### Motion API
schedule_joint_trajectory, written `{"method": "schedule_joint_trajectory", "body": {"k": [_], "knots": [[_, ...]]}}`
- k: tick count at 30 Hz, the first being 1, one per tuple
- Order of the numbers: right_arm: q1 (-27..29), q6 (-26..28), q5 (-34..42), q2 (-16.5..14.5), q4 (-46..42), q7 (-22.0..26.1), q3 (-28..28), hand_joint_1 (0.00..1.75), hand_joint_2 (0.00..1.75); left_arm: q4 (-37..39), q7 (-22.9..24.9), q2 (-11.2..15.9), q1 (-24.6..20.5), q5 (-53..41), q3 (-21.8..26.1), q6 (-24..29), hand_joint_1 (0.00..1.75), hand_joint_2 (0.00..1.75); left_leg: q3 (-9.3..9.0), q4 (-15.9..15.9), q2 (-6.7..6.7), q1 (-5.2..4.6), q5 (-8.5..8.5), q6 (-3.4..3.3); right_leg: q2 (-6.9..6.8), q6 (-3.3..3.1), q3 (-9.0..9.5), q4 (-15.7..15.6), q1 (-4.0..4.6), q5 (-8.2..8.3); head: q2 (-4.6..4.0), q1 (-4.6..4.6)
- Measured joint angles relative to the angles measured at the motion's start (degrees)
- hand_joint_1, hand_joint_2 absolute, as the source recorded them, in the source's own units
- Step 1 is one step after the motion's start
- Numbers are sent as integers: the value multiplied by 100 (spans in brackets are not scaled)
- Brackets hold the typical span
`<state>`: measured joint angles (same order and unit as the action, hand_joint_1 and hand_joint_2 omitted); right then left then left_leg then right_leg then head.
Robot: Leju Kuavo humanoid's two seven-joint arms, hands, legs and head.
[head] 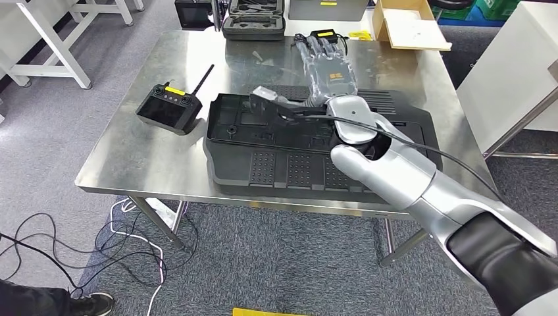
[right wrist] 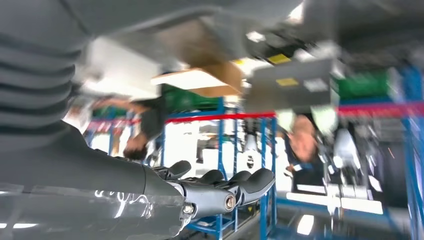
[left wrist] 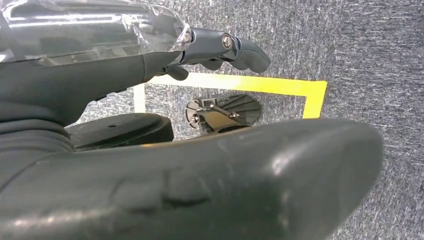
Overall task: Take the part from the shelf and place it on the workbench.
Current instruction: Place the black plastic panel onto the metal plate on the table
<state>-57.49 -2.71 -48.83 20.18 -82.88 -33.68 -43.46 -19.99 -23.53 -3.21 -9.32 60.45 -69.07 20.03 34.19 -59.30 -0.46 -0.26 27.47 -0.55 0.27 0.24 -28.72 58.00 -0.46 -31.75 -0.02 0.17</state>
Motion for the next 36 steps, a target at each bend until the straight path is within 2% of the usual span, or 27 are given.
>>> {"method": "schedule_joint_trajectory", "body": {"k": [2,5,7,9,12,14,17,21,27,33,36], "knots": [[-18,429,138,75,-139,0,-12,0,0,1,-21,1,35,16,0,15,0,0,0,0,0,0,0,0,0,0,0,0,0,0,0,1],[-35,618,209,189,-292,0,-31,0,0,2,-36,2,65,21,0,24,0,0,0,0,2,0,0,0,0,0,-1,0,0,0,0,1],[-26,1052,186,273,-394,0,-54,0,87,2,-44,2,69,22,0,37,0,0,0,-1,2,-1,0,0,1,0,-2,-1,-1,0,0,0],[15,1953,13,408,-571,0,-59,0,175,2,-54,2,73,22,0,63,0,0,-2,-2,1,0,0,0,0,0,-2,-3,-2,0,0,-2],[224,3290,-511,717,-971,0,46,0,175,2,-39,2,76,20,0,115,0,0,-5,-4,-2,1,1,0,-1,0,2,-6,-2,0,0,-4],[503,3877,-878,923,-1282,3,221,0,175,2,-26,2,72,19,0,154,0,0,-5,-4,1,1,2,-1,2,0,4,-8,-2,0,0,-4],[1120,4212,-1216,1057,-1794,154,670,0,175,2,-30,2,69,38,0,206,0,0,-6,-3,4,0,5,-2,3,1,7,-11,0,0,0,-4],[1886,4238,-1315,992,-2353,848,1374,0,175,2,-76,2,81,92,4,244,0,0,-5,-1,-2,1,5,-2,-3,1,10,-12,2,0,0,-3],[2778,4240,-978,559,-2920,2179,2391,0,175,2,-224,2,148,283,50,320,0,0,-8,2,-1,5,4,-1,-2,0,14,-11,7,0,0,-4],[3690,4242,-797,-49,-3275,3229,3266,0,175,2,-409,2,272,556,141,451,0,0,-8,3,-1,6,5,-1,-2,0,13,-13,7,-3,0,-4],[4214,4242,-521,-445,-3402,3933,3602,0,175,2,-499,2,321,678,180,518,0,0,-7,4,-1,5,6,-2,-2,1,13,-14,7,-5,0,-4]]}}
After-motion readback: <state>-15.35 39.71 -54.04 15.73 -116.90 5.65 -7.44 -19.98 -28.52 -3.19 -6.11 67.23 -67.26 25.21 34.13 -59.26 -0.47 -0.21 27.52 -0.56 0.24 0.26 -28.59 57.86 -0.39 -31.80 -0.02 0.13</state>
